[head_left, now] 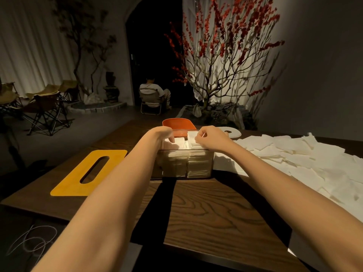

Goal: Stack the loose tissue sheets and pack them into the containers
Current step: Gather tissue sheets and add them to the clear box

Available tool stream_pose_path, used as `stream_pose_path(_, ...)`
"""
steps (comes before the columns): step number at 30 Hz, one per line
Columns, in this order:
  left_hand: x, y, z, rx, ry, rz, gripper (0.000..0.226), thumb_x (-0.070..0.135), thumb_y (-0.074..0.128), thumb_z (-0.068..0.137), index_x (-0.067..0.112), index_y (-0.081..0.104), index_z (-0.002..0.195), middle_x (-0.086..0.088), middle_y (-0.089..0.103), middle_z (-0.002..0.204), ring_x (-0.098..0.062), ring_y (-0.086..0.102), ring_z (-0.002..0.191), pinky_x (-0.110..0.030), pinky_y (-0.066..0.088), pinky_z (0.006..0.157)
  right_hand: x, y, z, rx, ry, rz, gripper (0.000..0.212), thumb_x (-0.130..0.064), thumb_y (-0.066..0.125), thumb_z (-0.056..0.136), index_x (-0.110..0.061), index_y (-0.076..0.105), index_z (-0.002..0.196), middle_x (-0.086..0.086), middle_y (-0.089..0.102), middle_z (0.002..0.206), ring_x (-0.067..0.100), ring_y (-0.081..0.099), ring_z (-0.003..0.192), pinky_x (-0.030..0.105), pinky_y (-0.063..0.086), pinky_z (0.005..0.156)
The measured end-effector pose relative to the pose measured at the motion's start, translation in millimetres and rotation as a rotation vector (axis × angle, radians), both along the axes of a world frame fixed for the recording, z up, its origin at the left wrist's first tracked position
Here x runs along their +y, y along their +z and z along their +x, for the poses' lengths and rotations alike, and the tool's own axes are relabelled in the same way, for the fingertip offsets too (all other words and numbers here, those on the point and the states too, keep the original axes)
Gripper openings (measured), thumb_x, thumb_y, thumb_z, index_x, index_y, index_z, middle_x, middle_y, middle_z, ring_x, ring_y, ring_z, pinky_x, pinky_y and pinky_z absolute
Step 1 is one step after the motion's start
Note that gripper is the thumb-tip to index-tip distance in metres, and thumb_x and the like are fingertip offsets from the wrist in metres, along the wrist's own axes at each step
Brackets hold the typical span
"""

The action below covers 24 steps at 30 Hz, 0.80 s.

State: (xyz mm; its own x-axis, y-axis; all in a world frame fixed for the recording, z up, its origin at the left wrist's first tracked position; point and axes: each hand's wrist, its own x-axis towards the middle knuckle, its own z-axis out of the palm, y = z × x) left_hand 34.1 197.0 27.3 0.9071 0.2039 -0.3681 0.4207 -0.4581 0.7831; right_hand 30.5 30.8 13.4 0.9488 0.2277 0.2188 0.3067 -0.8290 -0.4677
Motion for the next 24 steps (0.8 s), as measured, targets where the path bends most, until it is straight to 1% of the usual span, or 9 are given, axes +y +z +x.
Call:
stream_pose_path(2, 2, 1, 3, 0.037, 0.018, -0.003, 0.068, 0.007, 0.048, 0.097, 0.013, 0.011, 0.153, -0.019, 0.035, 0.148, -0.039, 0.042, 0.129, -0.049, 0.039, 0.106, -1, -1, -1, -0.002, 0.008, 0.007, 0.015, -0.026, 0.050, 0.095, -0.018, 0.062, 0.098, -0.004, 0.058, 0.096, 0.018, 0.051, 0.101, 0.038, 0.033, 0.094)
stream_pose_path(4, 5, 3, 4, 0.049, 0.009, -0.027, 0.068, 0.009, 0.048, 0.098, 0.012, 0.009, 0.154, -0.020, 0.024, 0.155, -0.039, 0.038, 0.135, -0.048, 0.036, 0.110, -2, -1, -1, 0.001, 0.014, 0.020, 0.014, -0.025, 0.051, 0.094, -0.018, 0.062, 0.097, -0.004, 0.058, 0.094, 0.019, 0.053, 0.101, 0.043, 0.039, 0.099)
stream_pose_path(6, 8, 5, 6, 0.031, -0.011, -0.078, 0.067, 0.008, 0.048, 0.098, 0.011, 0.011, 0.153, -0.020, 0.031, 0.150, -0.036, 0.047, 0.127, -0.044, 0.042, 0.105, -2, -2, 0, 0.003, 0.023, 0.027, 0.011, -0.024, 0.051, 0.094, -0.019, 0.061, 0.095, -0.006, 0.058, 0.090, 0.018, 0.053, 0.099, 0.046, 0.040, 0.099)
stream_pose_path(9, 11, 3, 4, 0.037, 0.038, -0.226, 0.066, 0.004, 0.048, 0.096, 0.011, 0.013, 0.151, -0.020, 0.043, 0.127, -0.024, 0.062, 0.092, -0.033, 0.053, 0.081, -1, -4, 1, -0.011, 0.031, 0.032, 0.010, -0.024, 0.050, 0.093, -0.020, 0.060, 0.093, -0.012, 0.053, 0.077, 0.016, 0.052, 0.094, 0.041, 0.036, 0.097)
stream_pose_path(11, 13, 0, 5, 0.030, 0.014, -0.242, 0.064, 0.003, 0.047, 0.096, 0.011, 0.015, 0.150, -0.019, 0.043, 0.128, -0.022, 0.062, 0.095, -0.033, 0.052, 0.091, -2, -6, 1, -0.018, 0.033, 0.037, 0.010, -0.023, 0.050, 0.093, -0.020, 0.059, 0.092, -0.013, 0.051, 0.075, 0.015, 0.050, 0.092, 0.039, 0.034, 0.095)
stream_pose_path(15, 12, 1, 5, 0.034, -0.067, 0.010, 0.069, 0.012, 0.056, 0.094, 0.012, 0.017, 0.152, -0.019, 0.034, 0.149, -0.036, 0.043, 0.132, -0.049, 0.038, 0.108, -2, -6, 1, -0.007, 0.044, 0.058, 0.010, -0.023, 0.051, 0.093, -0.020, 0.060, 0.092, -0.013, 0.052, 0.075, 0.016, 0.051, 0.091, 0.044, 0.038, 0.096)
stream_pose_path(17, 5, 8, 0, -0.032, -0.136, 0.220, 0.069, 0.016, 0.058, 0.094, 0.010, 0.021, 0.152, -0.018, 0.033, 0.150, -0.037, 0.038, 0.134, -0.048, 0.035, 0.110, -2, -5, 1, -0.001, 0.046, 0.062, 0.010, -0.023, 0.051, 0.093, -0.019, 0.060, 0.093, -0.011, 0.053, 0.076, 0.016, 0.052, 0.092, 0.046, 0.040, 0.098)
stream_pose_path(20, -4, 16, -4, -0.119, -0.311, 0.443, 0.053, 0.019, 0.056, 0.096, 0.006, 0.038, 0.144, -0.013, 0.038, 0.147, -0.031, 0.038, 0.133, -0.042, 0.032, 0.108, -2, -4, 0, 0.007, 0.048, 0.070, 0.012, -0.022, 0.051, 0.092, -0.018, 0.061, 0.094, -0.010, 0.054, 0.078, 0.017, 0.053, 0.093, 0.048, 0.041, 0.099)
stream_pose_path(24, -8, 15, -6, 0.008, -0.530, 0.586, 0.059, 0.024, 0.056, 0.096, 0.012, 0.031, 0.148, -0.011, 0.033, 0.151, -0.032, 0.032, 0.138, -0.044, 0.028, 0.112, -4, -3, 0, 0.042, 0.068, 0.075, 0.009, -0.021, 0.053, 0.090, -0.019, 0.061, 0.093, -0.012, 0.054, 0.076, 0.018, 0.054, 0.094, 0.050, 0.040, 0.100)
